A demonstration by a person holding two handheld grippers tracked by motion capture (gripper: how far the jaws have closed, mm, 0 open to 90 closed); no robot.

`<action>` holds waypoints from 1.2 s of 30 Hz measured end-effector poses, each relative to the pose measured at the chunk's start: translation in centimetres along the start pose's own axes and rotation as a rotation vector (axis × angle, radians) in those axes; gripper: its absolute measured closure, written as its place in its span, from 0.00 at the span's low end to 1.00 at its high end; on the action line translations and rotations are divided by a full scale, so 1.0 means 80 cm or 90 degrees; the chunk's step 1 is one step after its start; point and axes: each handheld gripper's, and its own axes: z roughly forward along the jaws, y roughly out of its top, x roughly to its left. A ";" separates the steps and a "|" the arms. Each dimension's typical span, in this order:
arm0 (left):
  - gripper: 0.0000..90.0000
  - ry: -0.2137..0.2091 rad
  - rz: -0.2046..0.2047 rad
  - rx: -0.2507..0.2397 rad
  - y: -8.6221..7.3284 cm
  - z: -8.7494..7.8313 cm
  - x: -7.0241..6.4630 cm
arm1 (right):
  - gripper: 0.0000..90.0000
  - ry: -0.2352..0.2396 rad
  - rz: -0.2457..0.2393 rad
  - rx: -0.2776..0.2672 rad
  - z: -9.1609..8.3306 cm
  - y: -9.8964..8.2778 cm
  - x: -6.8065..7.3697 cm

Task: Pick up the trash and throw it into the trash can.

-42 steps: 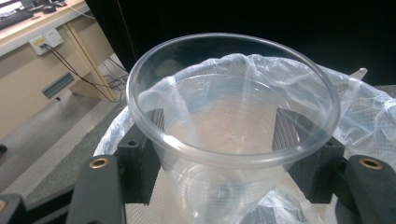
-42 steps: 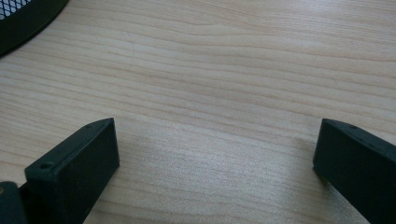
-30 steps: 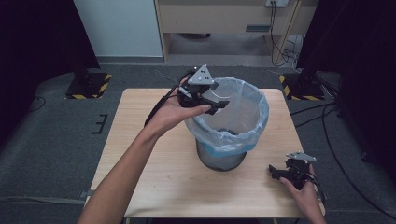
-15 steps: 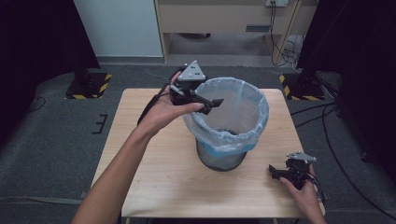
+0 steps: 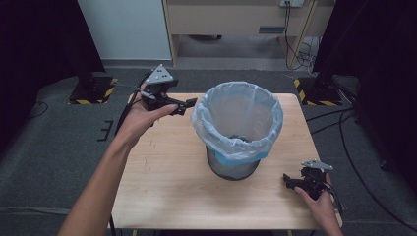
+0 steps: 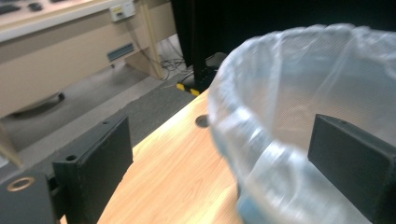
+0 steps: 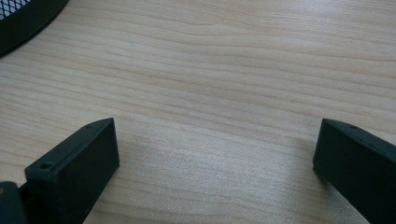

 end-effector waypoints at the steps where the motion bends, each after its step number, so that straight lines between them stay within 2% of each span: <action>1: 0.06 0.011 -0.003 0.002 -0.009 -0.002 0.004 | 0.00 0.000 0.000 0.000 0.000 0.000 0.000; 5: 0.06 0.052 -0.020 0.034 -0.052 -0.005 0.020 | 0.00 0.000 0.000 0.000 0.000 0.000 0.000; 8: 0.06 0.056 -0.034 0.060 -0.083 -0.002 0.027 | 0.00 -0.001 0.001 0.000 0.000 0.000 0.000; 11: 0.05 0.052 -0.036 0.091 -0.111 0.003 0.028 | 0.00 -0.001 0.001 0.000 0.000 0.000 0.000; 13: 0.05 0.048 -0.048 0.102 -0.130 0.009 0.028 | 0.00 -0.001 0.001 0.000 0.000 0.000 0.000; 18: 0.05 0.042 -0.072 0.121 -0.163 0.021 0.026 | 0.00 -0.002 0.001 0.000 0.000 0.000 0.000; 30: 0.05 0.042 -0.115 0.156 -0.218 0.047 0.021 | 0.00 -0.002 0.002 0.000 0.000 0.000 0.000; 36: 0.05 0.052 -0.135 0.198 -0.250 0.066 0.017 | 0.00 -0.002 0.002 0.000 0.000 0.000 0.000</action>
